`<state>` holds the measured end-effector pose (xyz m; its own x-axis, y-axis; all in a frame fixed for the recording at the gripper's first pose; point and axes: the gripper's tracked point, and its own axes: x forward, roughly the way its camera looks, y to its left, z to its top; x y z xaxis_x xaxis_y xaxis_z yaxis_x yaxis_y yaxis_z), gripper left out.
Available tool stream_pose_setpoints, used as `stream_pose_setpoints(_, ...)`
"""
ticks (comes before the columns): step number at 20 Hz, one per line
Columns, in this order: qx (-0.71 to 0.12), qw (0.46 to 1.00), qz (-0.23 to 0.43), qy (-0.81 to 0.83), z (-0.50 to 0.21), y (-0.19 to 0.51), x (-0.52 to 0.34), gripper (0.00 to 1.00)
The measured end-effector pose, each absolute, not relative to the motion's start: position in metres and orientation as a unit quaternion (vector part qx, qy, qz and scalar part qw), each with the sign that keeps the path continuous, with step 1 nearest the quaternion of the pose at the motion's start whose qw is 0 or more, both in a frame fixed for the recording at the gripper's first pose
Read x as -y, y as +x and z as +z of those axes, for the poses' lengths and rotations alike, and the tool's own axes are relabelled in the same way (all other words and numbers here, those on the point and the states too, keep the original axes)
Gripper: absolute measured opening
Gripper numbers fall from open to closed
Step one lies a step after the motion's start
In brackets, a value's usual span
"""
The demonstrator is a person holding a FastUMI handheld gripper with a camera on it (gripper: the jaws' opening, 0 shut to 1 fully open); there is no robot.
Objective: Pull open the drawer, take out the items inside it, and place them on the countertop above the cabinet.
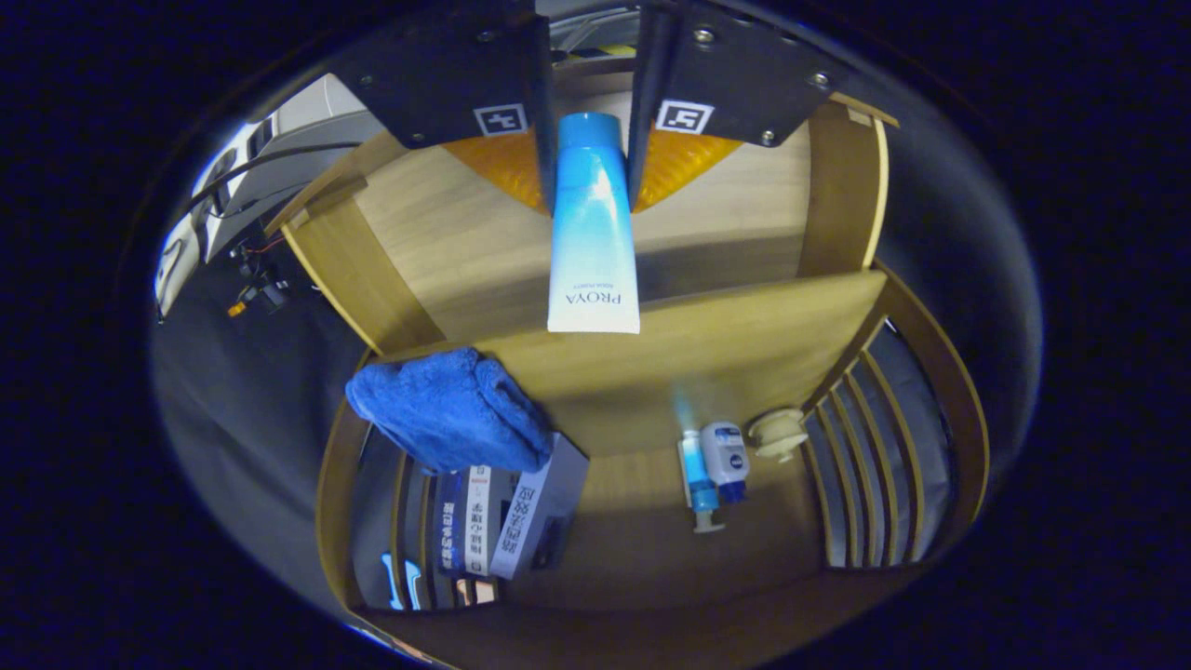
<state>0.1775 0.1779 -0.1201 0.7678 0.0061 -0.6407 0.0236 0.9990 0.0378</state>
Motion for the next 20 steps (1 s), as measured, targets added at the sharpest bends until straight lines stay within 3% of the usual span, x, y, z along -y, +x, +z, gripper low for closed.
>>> stream_pose_setpoints(8, -0.302, 0.953, 0.013, -0.002, -0.086, 0.226, -0.180, 0.36)
stream_pose_setpoints(20, -0.300, 0.953, 0.053, -0.001, -0.104, 0.318, -0.210, 0.36)
